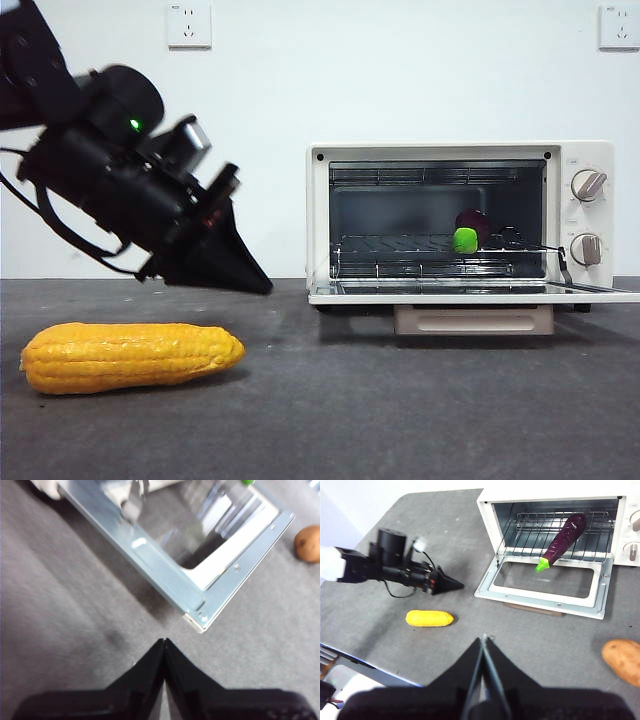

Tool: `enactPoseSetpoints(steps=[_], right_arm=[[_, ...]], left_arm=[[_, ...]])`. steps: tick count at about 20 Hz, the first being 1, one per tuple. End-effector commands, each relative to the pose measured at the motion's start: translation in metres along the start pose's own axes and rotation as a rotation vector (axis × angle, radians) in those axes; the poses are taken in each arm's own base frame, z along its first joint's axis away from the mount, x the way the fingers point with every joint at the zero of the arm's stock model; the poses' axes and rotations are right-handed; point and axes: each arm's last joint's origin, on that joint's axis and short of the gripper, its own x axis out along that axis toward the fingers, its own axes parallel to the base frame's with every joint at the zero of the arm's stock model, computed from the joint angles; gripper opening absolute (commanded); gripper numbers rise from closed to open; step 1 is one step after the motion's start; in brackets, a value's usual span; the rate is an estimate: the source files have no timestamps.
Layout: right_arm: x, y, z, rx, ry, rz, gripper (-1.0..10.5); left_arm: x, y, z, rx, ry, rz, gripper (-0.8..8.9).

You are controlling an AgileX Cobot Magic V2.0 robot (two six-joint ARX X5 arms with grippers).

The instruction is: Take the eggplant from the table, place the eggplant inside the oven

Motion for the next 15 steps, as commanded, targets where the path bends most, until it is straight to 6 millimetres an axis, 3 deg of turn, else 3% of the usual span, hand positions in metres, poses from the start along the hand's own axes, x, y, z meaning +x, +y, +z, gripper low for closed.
enactPoseSetpoints(steps=[1, 8, 15], right_arm=[[-0.002, 0.001, -0.003, 0.021, 0.018, 0.004, -0.1], [-0.002, 0.001, -0.003, 0.025, 0.018, 0.004, -0.1], [-0.002, 0.001, -0.003, 0.024, 0.017, 0.004, -0.1]], left_arm=[[0.014, 0.002, 0.001, -0.002, 0.018, 0.014, -0.06], [0.038, 0.0, 0.019, 0.014, 0.011, -0.01, -0.06], [0.048, 0.008, 0.007, -0.021, 0.076, 0.028, -0.06]])
